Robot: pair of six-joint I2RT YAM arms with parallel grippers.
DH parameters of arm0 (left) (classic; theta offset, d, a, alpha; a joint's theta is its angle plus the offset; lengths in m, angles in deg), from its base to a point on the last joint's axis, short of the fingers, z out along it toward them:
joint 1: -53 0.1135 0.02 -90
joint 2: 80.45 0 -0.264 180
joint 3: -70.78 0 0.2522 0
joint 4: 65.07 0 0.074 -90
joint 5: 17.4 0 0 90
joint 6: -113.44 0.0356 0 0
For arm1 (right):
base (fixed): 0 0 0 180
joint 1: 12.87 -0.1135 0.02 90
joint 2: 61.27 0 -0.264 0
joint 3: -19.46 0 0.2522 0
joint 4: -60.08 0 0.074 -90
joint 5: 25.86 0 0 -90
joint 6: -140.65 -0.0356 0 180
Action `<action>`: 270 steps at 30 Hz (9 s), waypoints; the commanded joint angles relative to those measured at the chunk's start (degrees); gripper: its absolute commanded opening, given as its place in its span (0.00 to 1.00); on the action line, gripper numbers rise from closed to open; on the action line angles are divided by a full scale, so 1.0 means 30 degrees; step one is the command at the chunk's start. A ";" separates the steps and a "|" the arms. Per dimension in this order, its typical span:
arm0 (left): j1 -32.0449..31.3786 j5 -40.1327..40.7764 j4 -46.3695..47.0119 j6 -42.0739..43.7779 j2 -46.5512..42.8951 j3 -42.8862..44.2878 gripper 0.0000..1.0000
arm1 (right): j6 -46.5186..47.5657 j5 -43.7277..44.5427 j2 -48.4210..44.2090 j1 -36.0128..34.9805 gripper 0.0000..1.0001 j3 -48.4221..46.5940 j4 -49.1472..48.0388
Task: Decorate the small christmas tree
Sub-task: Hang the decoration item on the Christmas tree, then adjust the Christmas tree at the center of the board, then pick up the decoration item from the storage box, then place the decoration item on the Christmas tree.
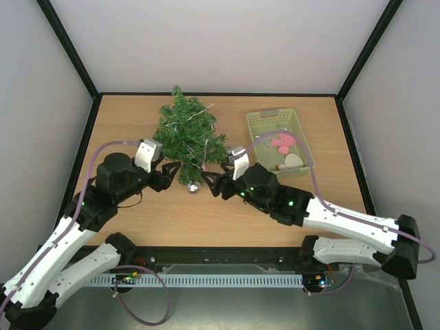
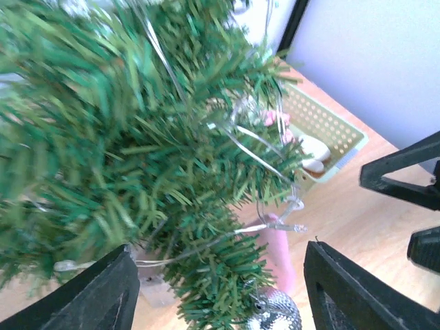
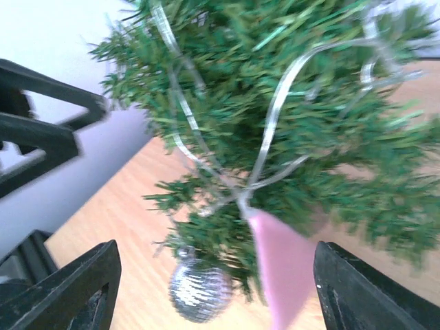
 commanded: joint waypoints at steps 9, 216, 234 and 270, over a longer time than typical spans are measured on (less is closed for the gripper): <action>0.1205 0.5689 -0.1149 -0.1302 0.0194 0.1573 0.92 | -0.0156 0.5190 -0.4287 0.1176 0.98 -0.0289 0.4522; 0.6630 0.2979 0.1845 -0.0870 -0.0821 -0.3636 1.00 | 0.5454 -0.0345 1.3932 1.9179 0.02 -0.5583 0.3497; 0.6617 0.1578 -0.0048 -0.2053 -0.1338 -0.1071 0.99 | 0.7304 -0.1926 0.1832 1.7083 0.02 -0.2600 0.4050; 0.6508 -1.1269 -0.1367 -0.3430 0.0635 0.5683 0.72 | 1.4268 -0.7298 -0.0127 0.1208 0.02 -0.6417 0.7388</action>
